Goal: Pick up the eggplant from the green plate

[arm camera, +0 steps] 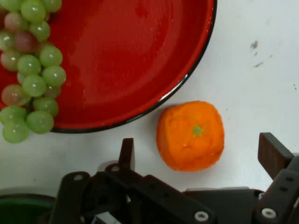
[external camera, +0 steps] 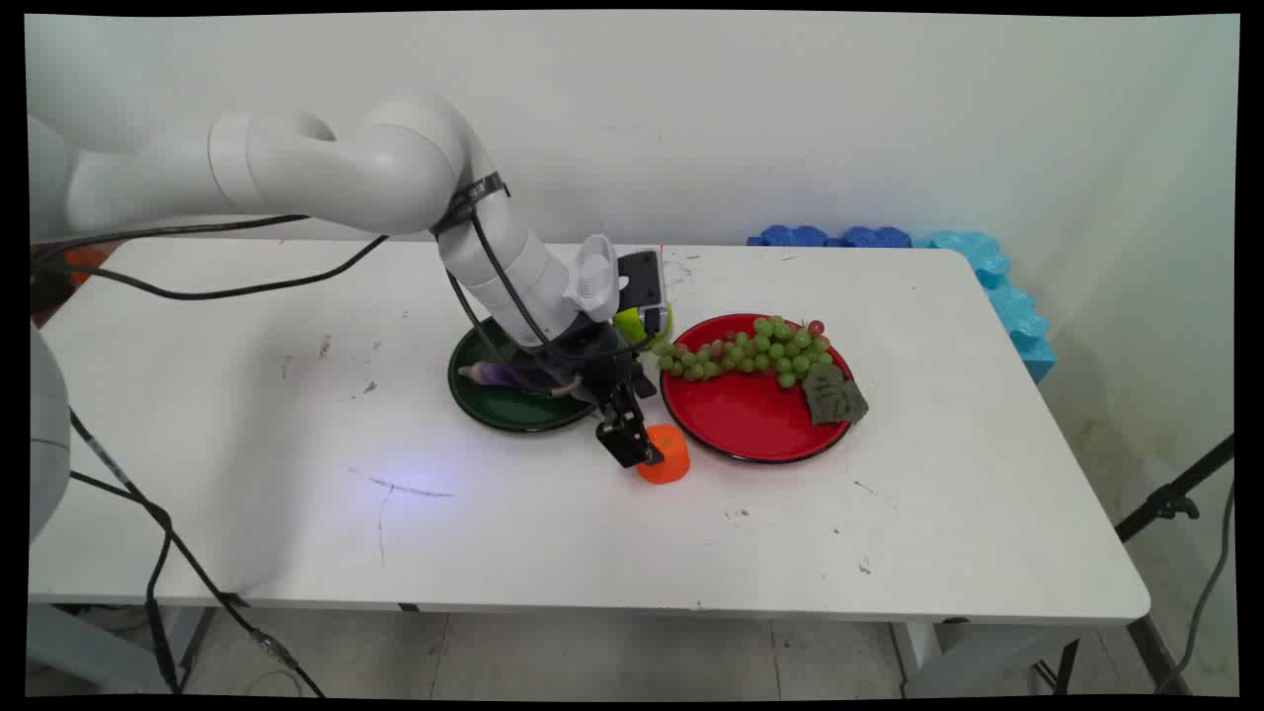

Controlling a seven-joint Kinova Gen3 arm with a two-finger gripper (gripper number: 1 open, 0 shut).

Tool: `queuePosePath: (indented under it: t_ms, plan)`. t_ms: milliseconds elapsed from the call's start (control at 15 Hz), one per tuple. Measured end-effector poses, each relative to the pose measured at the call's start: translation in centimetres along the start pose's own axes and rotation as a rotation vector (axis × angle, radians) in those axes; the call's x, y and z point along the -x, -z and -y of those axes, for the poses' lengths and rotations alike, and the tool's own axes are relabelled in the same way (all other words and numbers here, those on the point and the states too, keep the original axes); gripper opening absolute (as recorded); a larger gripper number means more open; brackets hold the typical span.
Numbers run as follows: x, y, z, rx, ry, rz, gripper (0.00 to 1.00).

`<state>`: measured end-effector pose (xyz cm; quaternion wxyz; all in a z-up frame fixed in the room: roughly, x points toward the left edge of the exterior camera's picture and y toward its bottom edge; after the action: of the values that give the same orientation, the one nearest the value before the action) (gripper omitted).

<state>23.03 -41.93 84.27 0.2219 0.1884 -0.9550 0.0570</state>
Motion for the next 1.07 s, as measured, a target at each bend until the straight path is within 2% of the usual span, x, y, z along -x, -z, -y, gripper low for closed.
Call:
queuePosePath:
  t_ms: [333, 600, 867, 1067]
  plan:
    - [-1.0, 2.0, -0.1, -0.011, -0.044, -0.079, 1.0]
    - [-1.7, 6.0, 0.5, -0.016, -0.072, -0.142, 1.0]
    - [-0.7, 10.3, 2.6, -0.017, -0.084, -0.161, 1.0]
    - [0.6, 12.5, 4.6, -0.028, -0.088, -0.163, 1.0]
